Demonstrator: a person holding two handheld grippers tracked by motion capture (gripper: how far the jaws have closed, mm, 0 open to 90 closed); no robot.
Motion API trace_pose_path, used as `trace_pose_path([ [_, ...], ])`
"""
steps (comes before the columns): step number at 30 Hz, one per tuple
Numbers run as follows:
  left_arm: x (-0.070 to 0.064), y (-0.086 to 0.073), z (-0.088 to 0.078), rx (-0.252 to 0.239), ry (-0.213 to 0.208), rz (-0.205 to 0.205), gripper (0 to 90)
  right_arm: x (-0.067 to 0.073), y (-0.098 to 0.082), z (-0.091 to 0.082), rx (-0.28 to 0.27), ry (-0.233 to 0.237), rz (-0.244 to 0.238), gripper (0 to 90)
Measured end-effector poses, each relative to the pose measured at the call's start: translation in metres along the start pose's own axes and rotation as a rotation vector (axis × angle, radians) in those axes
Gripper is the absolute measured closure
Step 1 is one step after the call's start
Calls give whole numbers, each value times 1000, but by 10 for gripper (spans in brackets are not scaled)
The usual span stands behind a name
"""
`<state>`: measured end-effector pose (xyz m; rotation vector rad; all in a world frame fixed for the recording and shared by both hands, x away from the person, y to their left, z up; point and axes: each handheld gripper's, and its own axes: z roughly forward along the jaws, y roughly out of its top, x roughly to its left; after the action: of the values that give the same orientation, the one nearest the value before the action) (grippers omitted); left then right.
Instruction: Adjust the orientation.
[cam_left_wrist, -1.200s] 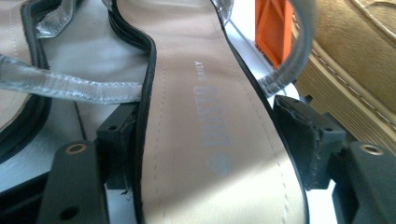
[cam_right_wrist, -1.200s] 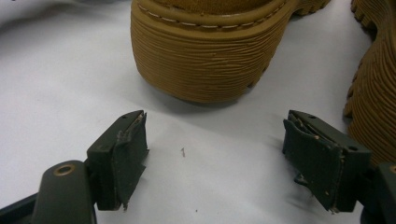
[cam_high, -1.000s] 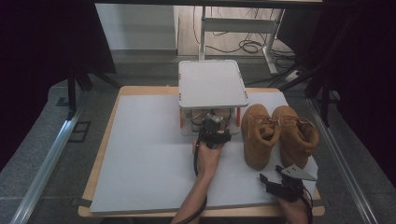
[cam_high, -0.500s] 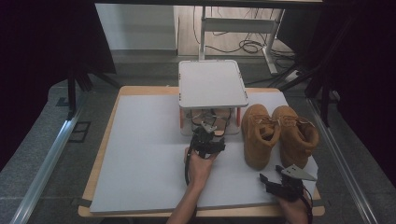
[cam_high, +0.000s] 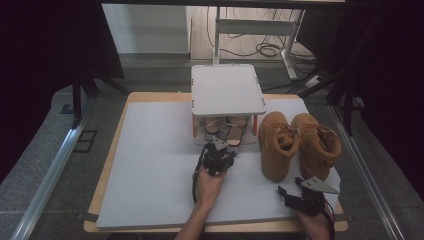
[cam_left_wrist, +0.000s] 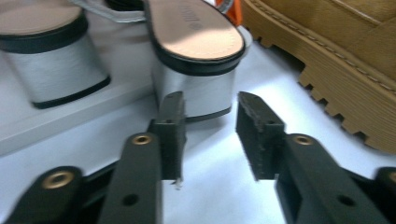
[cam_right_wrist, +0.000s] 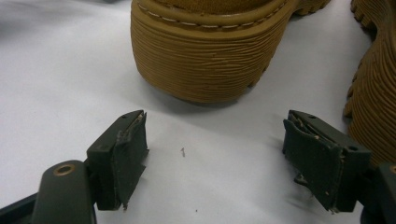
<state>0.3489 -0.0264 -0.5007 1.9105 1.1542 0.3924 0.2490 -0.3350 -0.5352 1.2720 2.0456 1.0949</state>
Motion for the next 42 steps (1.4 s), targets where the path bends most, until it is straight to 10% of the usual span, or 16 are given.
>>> trace_pose_path([
  [11, 1, 3, 5, -5, -10, 17, 860, 0, 0, 0, 0, 0, -1, 216],
  [42, 12, 21, 25, 1, 21, 30, 868, 0, 0, 0, -1, -1, -1, 216],
])
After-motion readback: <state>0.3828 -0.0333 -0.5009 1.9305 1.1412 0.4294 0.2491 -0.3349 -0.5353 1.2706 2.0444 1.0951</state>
